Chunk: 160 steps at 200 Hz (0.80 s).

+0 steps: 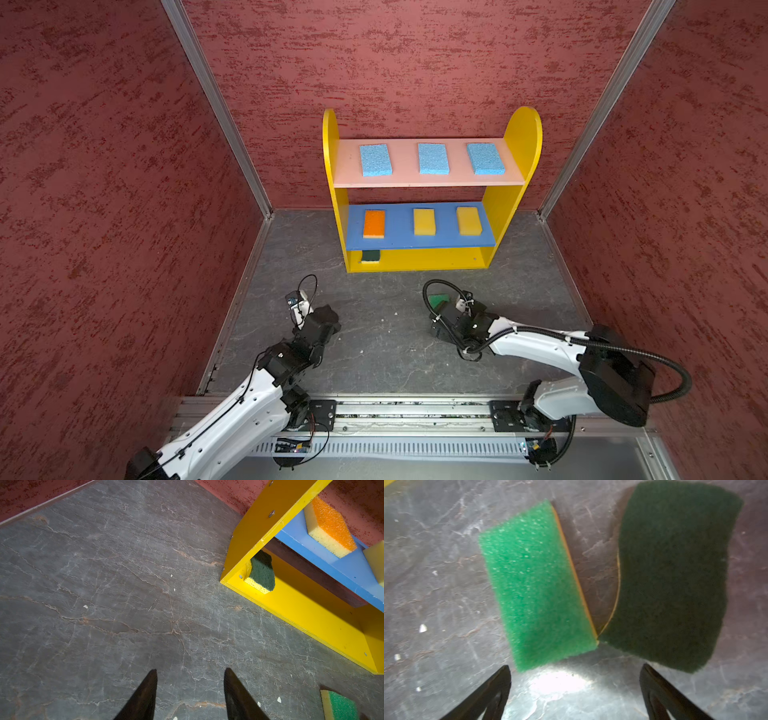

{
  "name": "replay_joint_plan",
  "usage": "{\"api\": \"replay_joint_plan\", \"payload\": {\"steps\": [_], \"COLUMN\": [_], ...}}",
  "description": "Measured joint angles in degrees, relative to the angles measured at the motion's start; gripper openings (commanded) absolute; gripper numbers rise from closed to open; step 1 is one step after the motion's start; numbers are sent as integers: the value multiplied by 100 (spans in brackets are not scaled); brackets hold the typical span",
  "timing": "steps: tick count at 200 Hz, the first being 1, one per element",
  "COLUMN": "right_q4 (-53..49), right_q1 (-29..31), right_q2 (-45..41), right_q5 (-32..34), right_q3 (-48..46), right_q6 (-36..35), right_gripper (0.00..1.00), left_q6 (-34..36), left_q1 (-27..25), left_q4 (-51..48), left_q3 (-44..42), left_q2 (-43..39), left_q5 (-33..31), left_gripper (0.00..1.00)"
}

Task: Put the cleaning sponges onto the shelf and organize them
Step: 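Lower the right gripper around the bright green sponge on the table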

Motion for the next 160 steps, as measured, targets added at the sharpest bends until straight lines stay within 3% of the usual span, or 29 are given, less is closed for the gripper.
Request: {"api": "replay_joint_plan", "payload": {"steps": [38,89,160], "right_q4": [195,625,1025], "right_q1": [-168,-892,-800], "right_q2": [13,-122,-160], "right_q5": [-9,-105,-372], "right_q3": [-70,-363,-361], "right_q6": [-122,-640,-1375], "right_gripper": [97,97,97], "left_q6": [-81,-184,-389], "left_q1": [0,0,0], "left_q4": [-109,-417,-811], "left_q3": [2,55,57], "left_q2": [-9,-219,-498], "left_q5": [-7,-48,-214], "left_gripper": [53,55,55]}}
